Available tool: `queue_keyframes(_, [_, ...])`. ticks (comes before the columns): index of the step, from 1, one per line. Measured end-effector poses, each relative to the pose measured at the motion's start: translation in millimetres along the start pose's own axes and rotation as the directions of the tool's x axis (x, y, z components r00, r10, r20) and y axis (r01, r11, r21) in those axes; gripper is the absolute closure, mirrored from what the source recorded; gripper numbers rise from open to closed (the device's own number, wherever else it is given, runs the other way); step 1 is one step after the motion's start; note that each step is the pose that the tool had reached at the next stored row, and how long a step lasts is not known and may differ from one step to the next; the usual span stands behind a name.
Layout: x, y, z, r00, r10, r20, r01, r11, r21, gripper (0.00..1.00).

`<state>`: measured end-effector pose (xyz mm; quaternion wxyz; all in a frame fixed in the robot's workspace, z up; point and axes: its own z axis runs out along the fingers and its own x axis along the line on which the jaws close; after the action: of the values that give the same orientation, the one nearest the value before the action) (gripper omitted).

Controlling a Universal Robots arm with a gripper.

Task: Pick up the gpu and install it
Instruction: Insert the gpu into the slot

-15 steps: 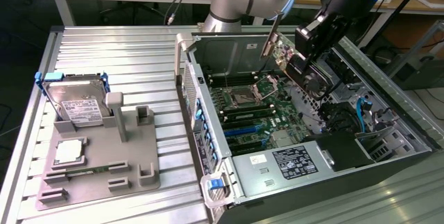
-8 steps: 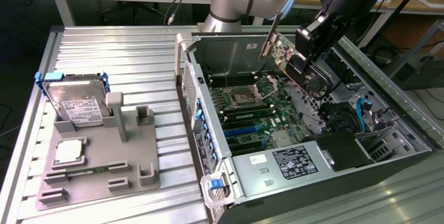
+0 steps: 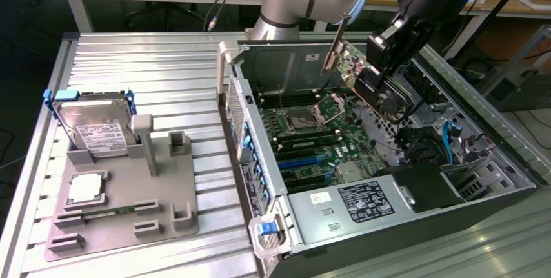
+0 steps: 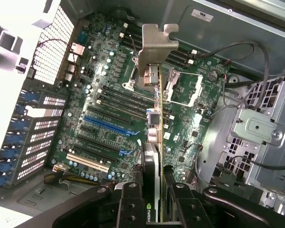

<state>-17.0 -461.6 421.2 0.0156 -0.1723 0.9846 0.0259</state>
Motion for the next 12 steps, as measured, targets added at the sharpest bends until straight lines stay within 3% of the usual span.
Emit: queue_keyframes(12, [0.0, 0.0, 0.0, 0.9997, -0.024, -0.0011, 0.024, 0.9997, -0.0010, 0.73])
